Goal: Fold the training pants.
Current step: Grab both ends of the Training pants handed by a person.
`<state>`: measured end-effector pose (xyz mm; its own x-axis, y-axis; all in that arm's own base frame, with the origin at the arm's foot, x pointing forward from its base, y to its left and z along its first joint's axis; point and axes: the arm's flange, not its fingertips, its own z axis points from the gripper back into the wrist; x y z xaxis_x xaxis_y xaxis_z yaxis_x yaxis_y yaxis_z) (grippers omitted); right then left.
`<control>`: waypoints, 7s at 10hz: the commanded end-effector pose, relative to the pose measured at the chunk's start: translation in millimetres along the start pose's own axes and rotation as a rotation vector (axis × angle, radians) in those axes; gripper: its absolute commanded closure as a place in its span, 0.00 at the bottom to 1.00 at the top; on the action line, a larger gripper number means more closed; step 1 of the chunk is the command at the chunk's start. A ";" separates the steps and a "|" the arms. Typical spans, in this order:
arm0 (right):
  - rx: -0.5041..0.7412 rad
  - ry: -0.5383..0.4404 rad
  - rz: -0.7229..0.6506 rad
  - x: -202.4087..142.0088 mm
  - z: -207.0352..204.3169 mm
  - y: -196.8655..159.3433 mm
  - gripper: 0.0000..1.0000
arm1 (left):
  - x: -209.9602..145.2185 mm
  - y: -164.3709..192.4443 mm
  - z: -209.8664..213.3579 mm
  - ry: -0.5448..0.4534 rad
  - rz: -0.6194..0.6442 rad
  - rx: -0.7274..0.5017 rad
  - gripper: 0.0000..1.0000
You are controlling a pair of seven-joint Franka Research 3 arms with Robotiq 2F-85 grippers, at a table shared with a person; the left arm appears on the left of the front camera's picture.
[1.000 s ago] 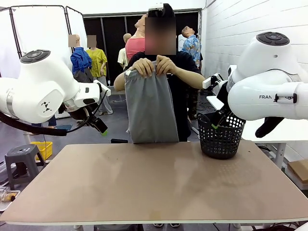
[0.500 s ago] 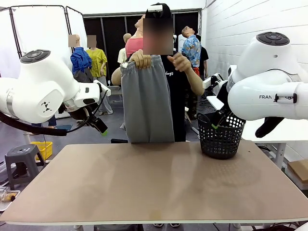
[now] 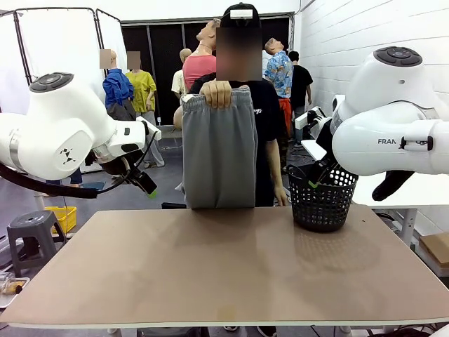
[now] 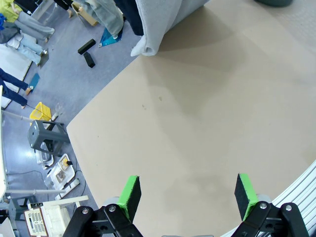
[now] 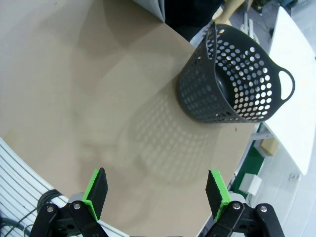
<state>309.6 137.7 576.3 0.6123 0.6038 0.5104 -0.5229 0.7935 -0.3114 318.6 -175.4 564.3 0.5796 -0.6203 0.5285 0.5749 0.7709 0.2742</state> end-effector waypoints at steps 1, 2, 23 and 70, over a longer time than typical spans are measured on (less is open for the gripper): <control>-0.002 0.001 0.006 -0.3 -2.9 -0.7 0.00 | -0.6 0.3 -1.6 -0.007 -0.001 0.004 0.00; -0.002 0.001 0.006 -0.3 -2.9 -0.7 0.00 | -0.6 0.3 -1.6 -0.007 -0.001 0.004 0.00; 0.031 -0.053 0.206 -1.9 -7.3 -12.1 0.00 | -3.6 11.2 2.3 0.002 -0.188 -0.002 0.00; 0.707 -0.860 0.685 21.3 -100.7 -24.3 0.00 | 46.3 -4.6 -89.2 -0.849 -0.548 -0.564 0.00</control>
<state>394.1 134.9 513.5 -0.3209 0.4654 0.8248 -0.9375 -0.0324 -0.3465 397.4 -222.7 517.7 -0.2656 -0.4404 0.8576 0.9282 0.1235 0.3509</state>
